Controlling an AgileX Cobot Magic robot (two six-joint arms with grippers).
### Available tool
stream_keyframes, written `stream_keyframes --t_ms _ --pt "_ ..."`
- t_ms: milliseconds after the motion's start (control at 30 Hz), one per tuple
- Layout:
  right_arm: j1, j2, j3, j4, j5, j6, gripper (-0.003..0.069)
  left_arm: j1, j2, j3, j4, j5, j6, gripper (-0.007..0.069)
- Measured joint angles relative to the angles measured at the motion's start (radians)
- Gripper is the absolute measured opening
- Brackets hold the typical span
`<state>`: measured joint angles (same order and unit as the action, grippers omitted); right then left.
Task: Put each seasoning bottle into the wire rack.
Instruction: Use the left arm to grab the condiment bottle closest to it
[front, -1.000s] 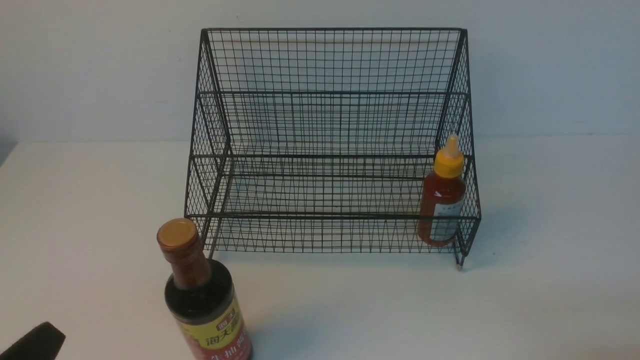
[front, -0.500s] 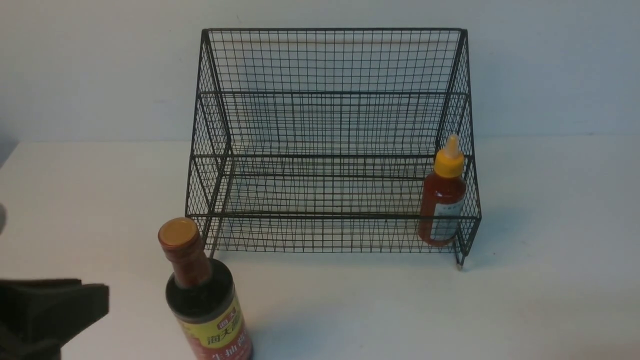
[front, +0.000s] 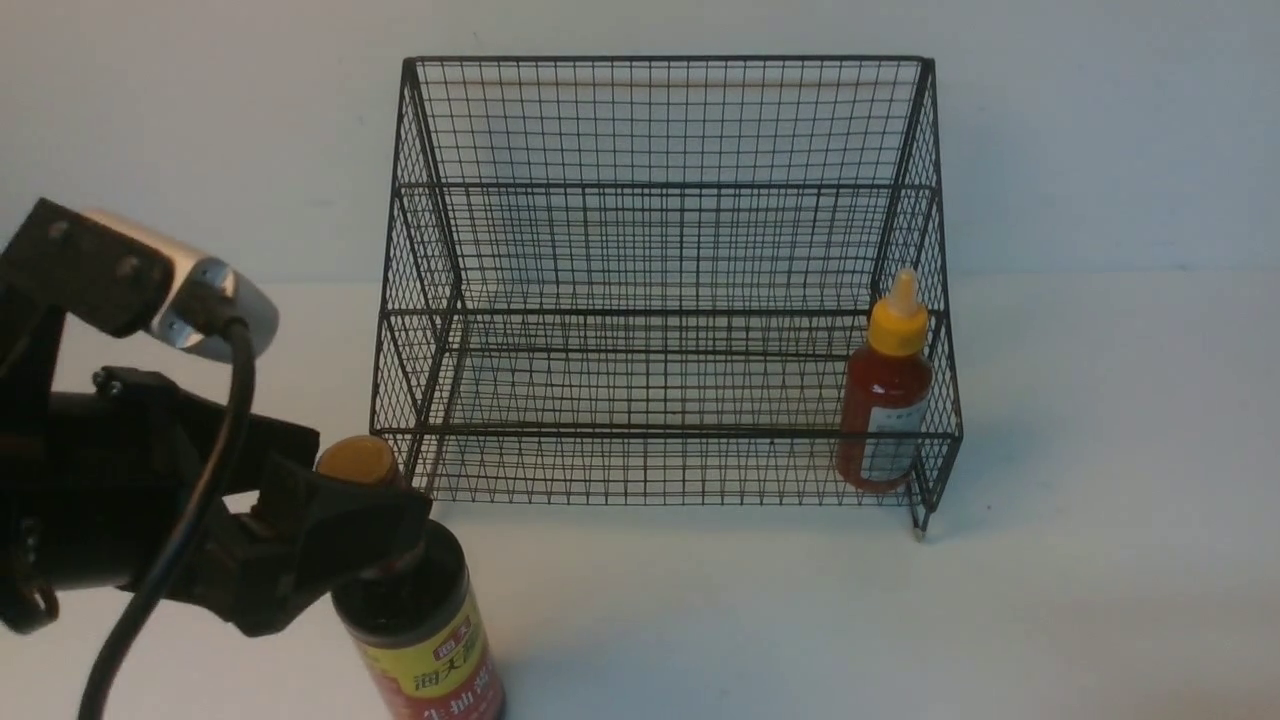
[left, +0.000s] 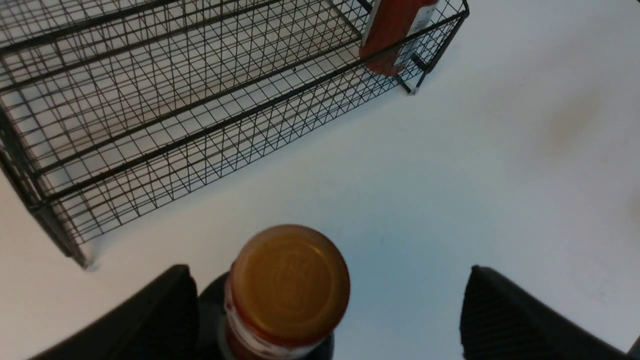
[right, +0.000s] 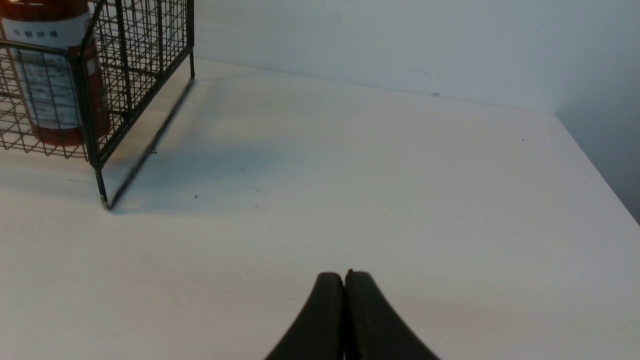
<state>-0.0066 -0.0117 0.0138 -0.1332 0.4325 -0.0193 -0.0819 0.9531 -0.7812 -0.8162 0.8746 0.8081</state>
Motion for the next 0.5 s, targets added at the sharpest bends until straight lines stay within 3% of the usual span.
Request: stream_keyframes --t_ms 233,467,500 --pt "0.0 0.0 0.0 0.0 0.0 -0.004 -0.0015 0.0 0.069 -0.001 -0.007 -0.025 0.049 0.0624" --pt "0.0 0.0 0.0 0.0 0.0 -0.004 -0.0015 0.0 0.125 -0.001 -0.004 -0.047 0.066 0.0497" --pt "0.0 0.0 0.0 0.0 0.0 -0.004 -0.0015 0.0 0.134 -0.001 -0.005 -0.055 0.066 0.0447"
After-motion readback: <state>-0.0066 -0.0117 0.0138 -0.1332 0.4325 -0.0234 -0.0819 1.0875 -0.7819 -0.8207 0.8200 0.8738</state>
